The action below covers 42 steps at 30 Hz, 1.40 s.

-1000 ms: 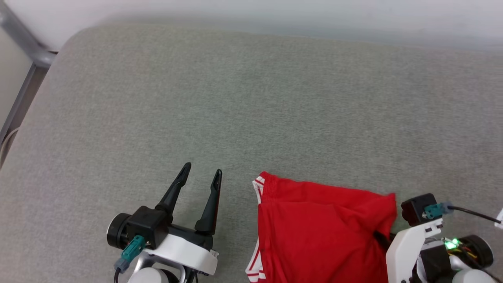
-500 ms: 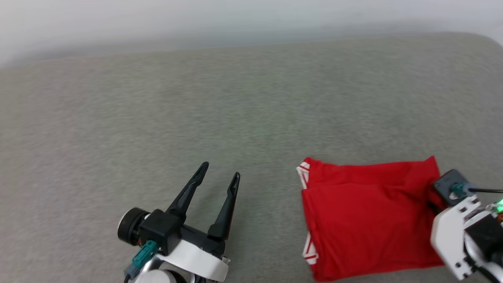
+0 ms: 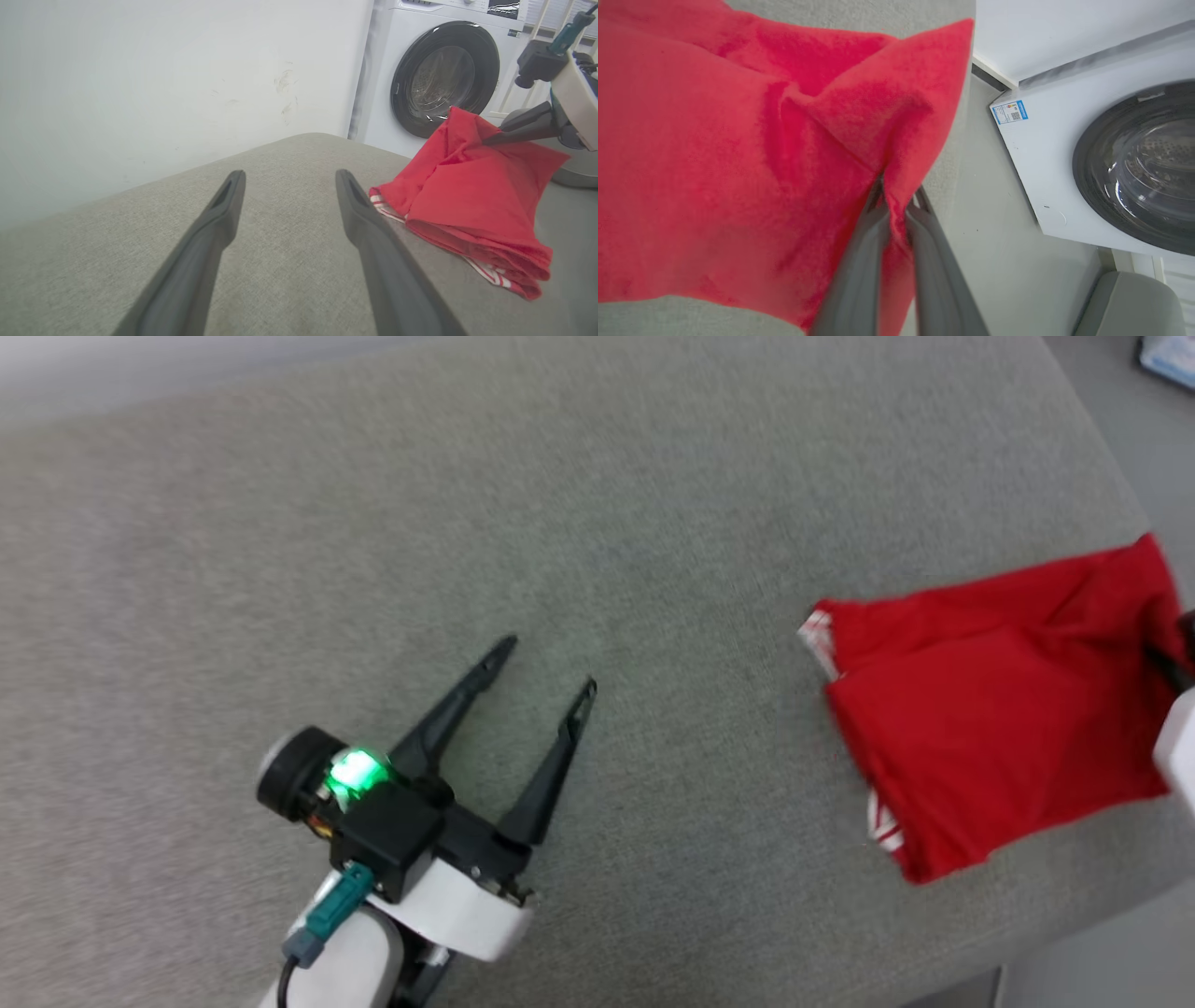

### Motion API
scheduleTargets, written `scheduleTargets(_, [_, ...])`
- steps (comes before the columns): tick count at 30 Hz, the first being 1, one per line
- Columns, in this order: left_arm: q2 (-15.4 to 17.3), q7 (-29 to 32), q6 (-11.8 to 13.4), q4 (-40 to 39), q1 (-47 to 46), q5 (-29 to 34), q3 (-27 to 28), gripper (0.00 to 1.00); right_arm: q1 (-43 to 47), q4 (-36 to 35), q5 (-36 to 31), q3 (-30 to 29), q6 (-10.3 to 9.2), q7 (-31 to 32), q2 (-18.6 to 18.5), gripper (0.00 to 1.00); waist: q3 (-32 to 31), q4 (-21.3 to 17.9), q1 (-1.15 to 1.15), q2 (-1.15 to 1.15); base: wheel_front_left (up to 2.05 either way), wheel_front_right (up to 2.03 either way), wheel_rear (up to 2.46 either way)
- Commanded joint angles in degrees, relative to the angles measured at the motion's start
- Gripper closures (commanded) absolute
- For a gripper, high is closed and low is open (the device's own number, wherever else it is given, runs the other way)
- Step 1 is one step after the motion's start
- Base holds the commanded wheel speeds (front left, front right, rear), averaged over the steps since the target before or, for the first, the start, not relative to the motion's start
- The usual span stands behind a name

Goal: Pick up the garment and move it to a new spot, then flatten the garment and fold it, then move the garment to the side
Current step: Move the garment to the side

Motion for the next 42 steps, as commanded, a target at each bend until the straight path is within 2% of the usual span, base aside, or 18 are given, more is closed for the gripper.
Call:
scheduleTargets(1, [0.49, -0.12, -0.11, -0.45, -1.31, 0.38, -0.13, 0.0, -1.43, 1.27, -0.2, -0.47, -0.11, -1.07, 0.67, 1.0, 4.71, -3.13, -0.01, 0.0, 0.0, 0.0, 0.0])
scheduleTargets(7, [4.02, 1.01, -0.11, -4.98, -4.81, 0.76, 0.16, 0.0, -7.05, 11.73, -1.59, -4.97, -0.12, -7.7, 2.05, 1.0, 10.65, -3.32, -0.01, 0.0, 0.0, 0.0, 0.0])
scheduleTargets(13, [6.58, 4.58, -0.09, -11.98, -7.18, 1.01, 1.13, 0.0, -11.15, 21.56, -3.95, -9.84, -0.11, -12.25, 3.29, 1.0, 15.68, -1.77, -0.01, 0.0, 0.0, 0.0, 0.0])
scheduleTargets(19, [7.6, 7.01, 0.53, -16.51, -7.56, 0.67, 2.11, 0.0, -15.16, 29.74, -6.82, -13.7, -0.11, -16.47, 5.43, 1.0, 18.29, -0.71, -0.01, 0.0, 0.0, 0.0, 0.0])
scheduleTargets(26, [8.05, 6.67, 1.03, -15.82, -6.24, 0.65, 1.94, 0.0, -18.59, 36.51, -10.21, -15.23, -0.11, -19.45, 8.01, 1.0, 18.43, 0.19, -0.01, 0.0, 0.0, 0.0, 0.0])
scheduleTargets(27, [7.85, 6.39, 1.18, -15.46, -6.18, 0.5, 1.86, 0.0, -18.94, 37.0, -10.63, -15.56, -0.11, -19.9, 8.06, 0.34, 18.12, 0.34, -0.01, 0.0, 0.0, 0.0, 0.0])
scheduleTargets(28, [7.67, 6.06, 1.24, -15.01, -6.14, 0.48, 1.75, 0.0, -19.16, 37.5, -11.11, -15.91, -0.11, -20.2, 8.16, 0.0, 17.72, 0.55, -0.01, 0.0, 0.0, 0.0, 0.0])
scheduleTargets(35, [5.36, 2.11, 2.12, -9.32, -5.19, -1.36, 1.81, 0.0, -18.82, 36.79, -13.12, -16.37, -0.11, -20.45, 6.77, 0.0, 11.0, 2.8, -0.01, 0.0, 0.0, 0.0, 0.0])
scheduleTargets(38, [4.13, 0.84, 2.72, -5.96, -4.31, -2.34, 2.35, 0.0, -18.03, 33.59, -12.15, -15.81, -0.11, -20.34, 6.36, 0.0, 6.99, 4.18, -0.01, 0.0, 0.0, 0.0, 0.0])
scheduleTargets(42, [2.48, 0.02, 3.72, -2.03, -2.1, -3.45, 3.9, 0.0, -15.81, 26.77, -9.24, -15.32, -0.11, -19.52, 7.63, 0.0, 1.57, 6.15, -0.01, 0.0, 0.0, 0.0, 0.0])
